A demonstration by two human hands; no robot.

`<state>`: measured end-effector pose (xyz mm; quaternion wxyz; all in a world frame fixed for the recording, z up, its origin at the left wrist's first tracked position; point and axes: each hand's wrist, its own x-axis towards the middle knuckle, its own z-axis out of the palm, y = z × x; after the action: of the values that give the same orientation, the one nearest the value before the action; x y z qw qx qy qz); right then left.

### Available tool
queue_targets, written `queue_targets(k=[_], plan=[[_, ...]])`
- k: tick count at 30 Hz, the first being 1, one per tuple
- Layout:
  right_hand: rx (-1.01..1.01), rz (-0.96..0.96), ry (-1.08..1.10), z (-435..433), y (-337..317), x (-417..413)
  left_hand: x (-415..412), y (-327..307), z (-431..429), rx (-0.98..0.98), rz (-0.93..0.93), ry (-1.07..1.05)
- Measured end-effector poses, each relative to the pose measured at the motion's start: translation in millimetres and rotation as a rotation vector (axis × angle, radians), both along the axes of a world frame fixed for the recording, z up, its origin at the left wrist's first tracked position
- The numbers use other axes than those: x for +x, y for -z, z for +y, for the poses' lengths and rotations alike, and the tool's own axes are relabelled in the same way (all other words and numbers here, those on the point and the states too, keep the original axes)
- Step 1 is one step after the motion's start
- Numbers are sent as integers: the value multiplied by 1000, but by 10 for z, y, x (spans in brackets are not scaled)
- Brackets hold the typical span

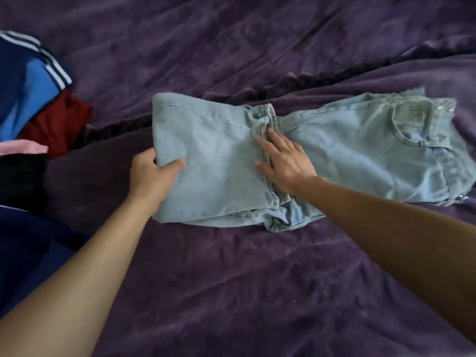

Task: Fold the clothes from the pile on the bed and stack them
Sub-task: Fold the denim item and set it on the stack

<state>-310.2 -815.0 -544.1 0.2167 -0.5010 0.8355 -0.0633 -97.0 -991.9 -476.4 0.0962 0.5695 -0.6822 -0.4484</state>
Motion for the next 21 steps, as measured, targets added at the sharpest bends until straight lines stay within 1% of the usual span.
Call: queue_targets(k=[2, 6, 8, 10, 13, 15, 17, 18, 19, 20, 21], plan=[[-109, 1, 125, 361, -190, -172, -213, -380, 139, -43, 35, 153], [-241, 54, 422, 1177, -528, -757, -913, -1053, 664, -239, 87, 476], [-275, 92, 585, 1553, -687, -1104, -1324, -1251, 1018, -318, 102, 564], [-326, 121, 722, 1910, -814, -1451, -1740, -1356, 1412, -356, 96, 602], [-366, 142, 885, 2414, -898, -1910, -2372, -1297, 2038, -305, 82, 629], [-355, 126, 942, 2683, -896, -2126, -2741, -1135, 2435, -230, 37, 685], [-335, 107, 965, 2864, -876, -2267, -3006, -913, 2743, -16, 30, 724], [-324, 96, 962, 2913, -859, -2320, -3082, -805, 2829, 112, 41, 699], [-312, 84, 946, 2929, -838, -2360, -3110, -696, 2849, 172, 54, 650], [-298, 74, 913, 2908, -818, -2386, -3086, -606, 2810, 133, 65, 591], [-284, 65, 864, 2846, -798, -2399, -3018, -513, 2720, 20, 60, 531]])
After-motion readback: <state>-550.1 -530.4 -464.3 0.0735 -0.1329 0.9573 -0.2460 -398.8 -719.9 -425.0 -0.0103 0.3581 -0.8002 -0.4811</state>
